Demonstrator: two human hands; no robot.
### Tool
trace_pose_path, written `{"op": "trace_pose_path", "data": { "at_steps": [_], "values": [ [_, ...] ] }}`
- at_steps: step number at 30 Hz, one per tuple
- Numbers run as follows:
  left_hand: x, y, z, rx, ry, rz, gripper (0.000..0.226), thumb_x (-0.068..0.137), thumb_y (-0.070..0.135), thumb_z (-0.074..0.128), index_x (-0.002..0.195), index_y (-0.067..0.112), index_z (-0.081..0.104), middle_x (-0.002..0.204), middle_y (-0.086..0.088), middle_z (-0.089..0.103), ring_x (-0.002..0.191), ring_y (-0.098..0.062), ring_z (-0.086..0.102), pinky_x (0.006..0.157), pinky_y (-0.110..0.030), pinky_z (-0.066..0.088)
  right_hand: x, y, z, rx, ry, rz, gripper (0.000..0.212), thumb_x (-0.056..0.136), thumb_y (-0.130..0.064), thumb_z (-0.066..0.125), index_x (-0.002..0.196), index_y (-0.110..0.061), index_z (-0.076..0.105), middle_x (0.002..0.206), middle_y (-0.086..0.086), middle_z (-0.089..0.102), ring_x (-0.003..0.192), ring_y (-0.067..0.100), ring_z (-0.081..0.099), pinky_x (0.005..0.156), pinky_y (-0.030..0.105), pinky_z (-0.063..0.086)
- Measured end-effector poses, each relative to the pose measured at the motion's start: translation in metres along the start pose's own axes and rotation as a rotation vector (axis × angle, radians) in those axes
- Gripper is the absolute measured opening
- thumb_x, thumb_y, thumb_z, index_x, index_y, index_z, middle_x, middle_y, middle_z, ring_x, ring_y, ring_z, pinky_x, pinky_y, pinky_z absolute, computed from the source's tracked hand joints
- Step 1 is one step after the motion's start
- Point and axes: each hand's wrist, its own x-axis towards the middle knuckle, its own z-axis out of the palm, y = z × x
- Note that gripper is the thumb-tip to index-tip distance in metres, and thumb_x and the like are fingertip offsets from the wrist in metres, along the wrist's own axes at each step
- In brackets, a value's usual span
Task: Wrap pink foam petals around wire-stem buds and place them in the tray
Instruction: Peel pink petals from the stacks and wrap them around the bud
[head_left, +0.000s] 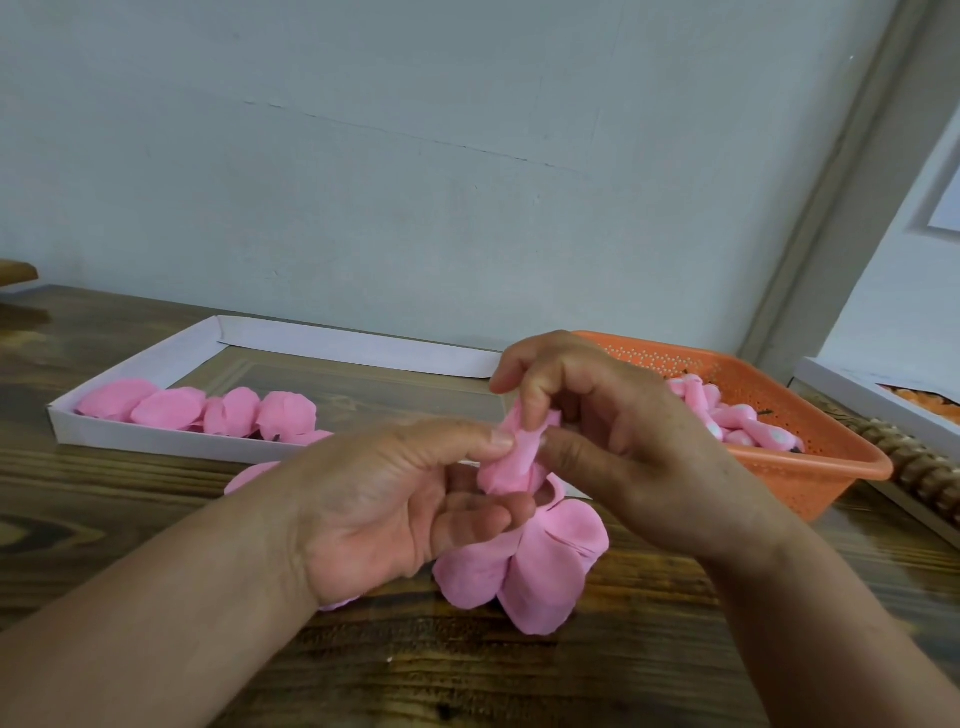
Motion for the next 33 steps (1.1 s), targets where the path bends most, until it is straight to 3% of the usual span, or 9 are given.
{"op": "trace_pose_path", "data": {
  "at_steps": [4,6,8,12,15,20,25,30,33],
  "values": [
    [0.000,0.000,0.002,-0.024,0.003,-0.046,0.021,0.062,0.017,0.068,0.076,0.004,0.077,0.076,-0.019,0.069,0.051,-0.016,0.066,0.043,-0.018,0.052,0.001,-0.001,-0.001,-0.015,-0.033,-0.061,0.023,0.082,0.005,0.054,0.094,-0.015,0.055,0.107,0.008,0.055,0.098,0.021,0.055,0.076,0.042,0.049],
    [-0.001,0.001,0.002,-0.026,-0.001,-0.057,0.024,0.060,0.018,0.071,0.078,0.003,0.077,0.080,-0.020,0.069,0.051,-0.016,0.065,0.043,-0.018,0.053,0.001,-0.003,-0.002,-0.004,-0.045,-0.065,0.023,0.083,0.005,0.054,0.092,-0.016,0.057,0.106,0.008,0.054,0.096,0.010,0.055,0.074,0.026,0.047],
    [-0.001,0.002,0.002,-0.027,-0.003,-0.062,0.025,0.058,0.019,0.073,0.076,0.003,0.077,0.082,-0.022,0.069,0.050,-0.015,0.065,0.043,-0.018,0.053,0.001,-0.003,-0.001,0.013,-0.039,-0.055,0.025,0.083,0.005,0.053,0.090,-0.019,0.057,0.107,0.006,0.054,0.090,0.002,0.055,0.072,0.020,0.045],
    [-0.001,0.001,0.005,-0.004,0.021,-0.040,0.019,0.055,0.017,0.072,0.069,0.004,0.076,0.070,-0.016,0.068,0.048,-0.014,0.063,0.041,-0.017,0.051,0.002,-0.002,0.002,0.022,-0.016,-0.023,0.019,0.083,0.001,0.055,0.089,-0.017,0.057,0.106,0.004,0.055,0.081,-0.001,0.055,0.070,0.020,0.046],
    [-0.001,-0.001,0.007,0.009,0.047,-0.015,0.017,0.057,0.012,0.069,0.069,0.003,0.076,0.072,-0.017,0.068,0.047,-0.016,0.064,0.042,-0.017,0.052,0.003,0.000,0.005,0.049,0.003,0.003,0.010,0.084,-0.007,0.058,0.085,-0.017,0.056,0.096,0.004,0.058,0.075,0.006,0.055,0.064,0.021,0.047],
    [-0.001,0.000,0.008,0.014,0.069,0.019,0.020,0.062,0.010,0.069,0.080,0.001,0.071,0.076,-0.019,0.068,0.048,-0.016,0.065,0.043,-0.018,0.053,0.003,-0.001,0.009,0.080,0.097,0.054,0.007,0.084,-0.013,0.056,0.079,-0.018,0.055,0.081,0.012,0.059,0.063,0.016,0.056,0.054,0.035,0.051],
    [0.000,-0.004,0.010,0.002,0.095,0.055,0.025,0.059,0.009,0.069,0.082,0.002,0.067,0.071,-0.019,0.068,0.047,-0.017,0.065,0.042,-0.019,0.052,0.004,-0.002,0.013,0.012,0.192,0.089,0.006,0.079,-0.017,0.058,0.074,-0.019,0.056,0.075,0.009,0.061,0.062,0.024,0.057,0.056,0.047,0.049],
    [0.001,-0.004,0.008,-0.019,0.047,0.050,0.021,0.066,0.012,0.062,0.077,-0.001,0.074,0.073,-0.022,0.066,0.051,-0.022,0.065,0.044,-0.021,0.053,0.004,0.001,0.015,0.024,0.262,0.120,0.006,0.075,-0.011,0.058,0.073,-0.016,0.055,0.070,0.007,0.061,0.059,0.029,0.056,0.051,0.042,0.047],
    [0.001,-0.005,0.007,-0.020,0.013,0.055,0.019,0.064,0.002,0.066,0.081,-0.004,0.072,0.075,-0.022,0.066,0.055,-0.023,0.067,0.048,-0.023,0.054,0.004,0.003,0.015,0.033,0.279,0.139,0.013,0.075,-0.009,0.056,0.076,-0.021,0.056,0.066,0.002,0.059,0.057,0.027,0.056,0.048,0.035,0.048]
  ]
}}
